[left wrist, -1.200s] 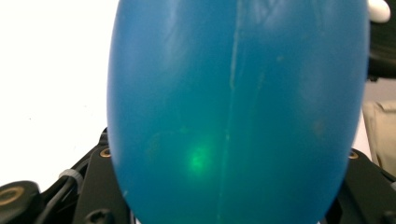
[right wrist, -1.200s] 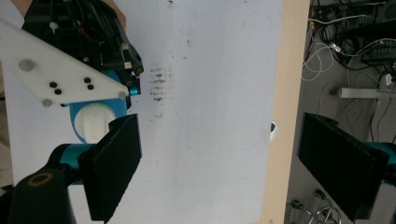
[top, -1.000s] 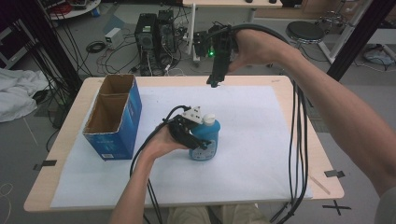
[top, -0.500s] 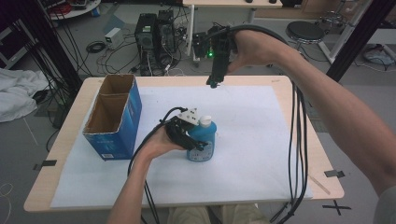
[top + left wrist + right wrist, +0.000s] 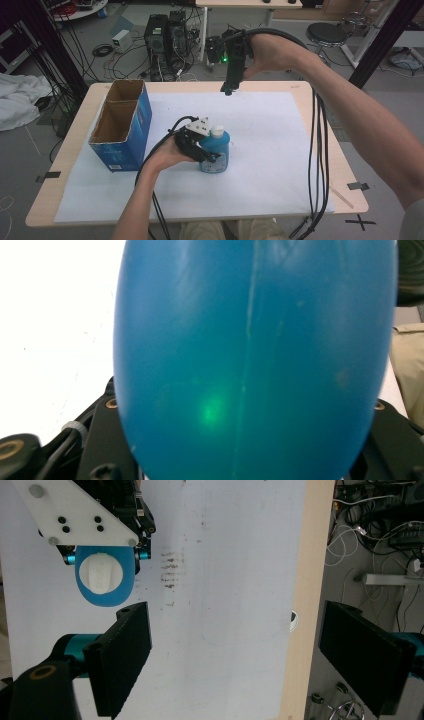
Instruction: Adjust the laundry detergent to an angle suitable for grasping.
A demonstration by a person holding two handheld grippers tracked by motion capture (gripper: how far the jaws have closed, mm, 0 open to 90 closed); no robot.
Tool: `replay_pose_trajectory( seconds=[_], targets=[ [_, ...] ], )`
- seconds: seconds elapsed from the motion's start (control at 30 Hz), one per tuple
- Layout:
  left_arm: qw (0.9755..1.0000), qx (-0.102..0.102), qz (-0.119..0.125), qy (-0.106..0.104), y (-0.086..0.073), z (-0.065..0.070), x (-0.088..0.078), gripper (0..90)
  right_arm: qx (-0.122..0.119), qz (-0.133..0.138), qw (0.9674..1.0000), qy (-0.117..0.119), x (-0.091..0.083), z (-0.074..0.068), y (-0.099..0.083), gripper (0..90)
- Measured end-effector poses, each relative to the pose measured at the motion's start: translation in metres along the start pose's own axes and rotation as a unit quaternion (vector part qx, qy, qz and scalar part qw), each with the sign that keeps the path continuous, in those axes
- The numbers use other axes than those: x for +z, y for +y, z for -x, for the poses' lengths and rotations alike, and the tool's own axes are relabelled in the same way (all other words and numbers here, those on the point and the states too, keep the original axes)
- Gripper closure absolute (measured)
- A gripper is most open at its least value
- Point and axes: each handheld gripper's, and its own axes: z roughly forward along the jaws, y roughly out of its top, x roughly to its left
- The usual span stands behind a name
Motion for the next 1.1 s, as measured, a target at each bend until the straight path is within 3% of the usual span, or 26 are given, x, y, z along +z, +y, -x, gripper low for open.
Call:
replay_pose_trajectory(
  seconds=[0.27, 0.43, 0.7, 1.1],
  targets=[
    [1.0000, 0.007, -0.004, -0.001, 0.0001, 0.0018, -0.0001, 43.4, -0.002, -0.002, 1.0000, 0.001, 0.0002, -0.0016, 0.0015, 12.9],
    [0.9999, -0.011, -0.004, -0.009, -0.0009, -0.0002, 0.0015, 42.0, 0.000, -0.004, 1.0000, 0.000, -0.0003, -0.0019, 0.0011, 12.9],
    [0.9998, -0.016, 0.006, -0.008, 0.0004, 0.0005, -0.0016, 37.3, 0.000, -0.008, 1.0000, -0.001, 0.0007, -0.0011, 0.0006, 13.0],
    [0.9997, -0.021, -0.011, -0.004, -0.0014, 0.0018, -0.0026, 30.7, -0.003, -0.011, 0.9999, 0.000, 0.0031, -0.0031, 0.0039, 12.9]
  ],
)
